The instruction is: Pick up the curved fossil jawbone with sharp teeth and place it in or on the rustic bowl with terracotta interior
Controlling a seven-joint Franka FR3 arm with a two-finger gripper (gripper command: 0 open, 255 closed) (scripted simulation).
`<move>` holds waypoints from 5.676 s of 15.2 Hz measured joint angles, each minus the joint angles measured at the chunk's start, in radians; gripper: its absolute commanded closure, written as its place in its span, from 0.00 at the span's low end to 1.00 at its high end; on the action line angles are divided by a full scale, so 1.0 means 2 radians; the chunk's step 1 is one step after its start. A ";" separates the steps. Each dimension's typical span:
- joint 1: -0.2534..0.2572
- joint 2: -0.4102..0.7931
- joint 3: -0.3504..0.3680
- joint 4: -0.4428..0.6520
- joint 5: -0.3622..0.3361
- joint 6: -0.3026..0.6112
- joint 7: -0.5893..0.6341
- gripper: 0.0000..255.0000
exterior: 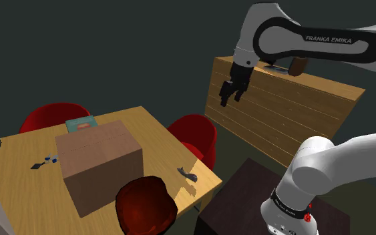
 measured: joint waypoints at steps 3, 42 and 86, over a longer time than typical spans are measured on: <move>0.003 0.011 0.001 -0.010 0.006 0.018 0.000 0.00; 0.111 0.445 0.029 -0.092 0.237 0.455 -0.142 0.00; 0.098 0.259 0.017 -0.050 0.153 0.234 -0.047 1.00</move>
